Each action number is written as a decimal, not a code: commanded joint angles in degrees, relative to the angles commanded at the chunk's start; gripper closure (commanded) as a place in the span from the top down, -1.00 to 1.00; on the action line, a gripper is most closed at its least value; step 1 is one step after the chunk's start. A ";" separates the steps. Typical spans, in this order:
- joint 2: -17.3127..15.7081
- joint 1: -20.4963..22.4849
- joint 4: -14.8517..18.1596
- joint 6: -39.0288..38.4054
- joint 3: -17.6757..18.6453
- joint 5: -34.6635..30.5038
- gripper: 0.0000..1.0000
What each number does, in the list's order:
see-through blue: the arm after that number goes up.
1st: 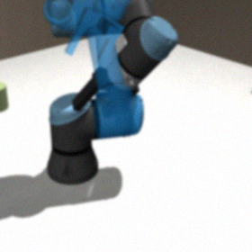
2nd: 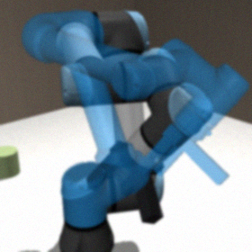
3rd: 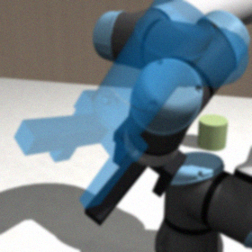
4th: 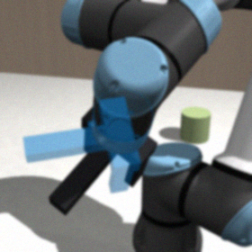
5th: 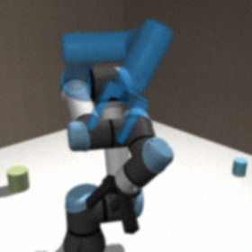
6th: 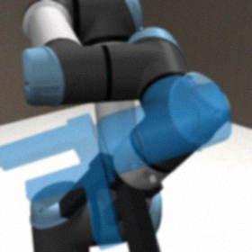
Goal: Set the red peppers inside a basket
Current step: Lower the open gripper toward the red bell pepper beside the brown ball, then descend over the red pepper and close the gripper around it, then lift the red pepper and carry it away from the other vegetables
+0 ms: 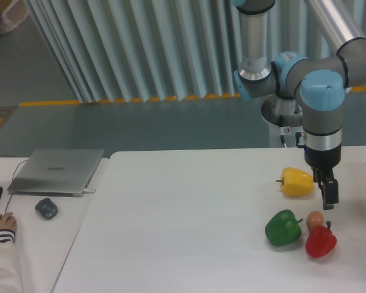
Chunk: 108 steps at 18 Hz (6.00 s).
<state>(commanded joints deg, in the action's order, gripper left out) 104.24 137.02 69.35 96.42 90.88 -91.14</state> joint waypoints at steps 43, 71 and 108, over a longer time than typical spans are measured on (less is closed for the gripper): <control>10.11 -2.02 -6.95 -45.27 -4.13 -0.53 1.00; 14.24 -1.85 -7.30 -45.18 -4.57 -2.90 1.00; 6.60 4.12 4.20 -9.71 -6.86 1.50 -0.12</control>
<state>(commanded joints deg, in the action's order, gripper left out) 110.84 141.15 73.55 86.70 84.02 -89.65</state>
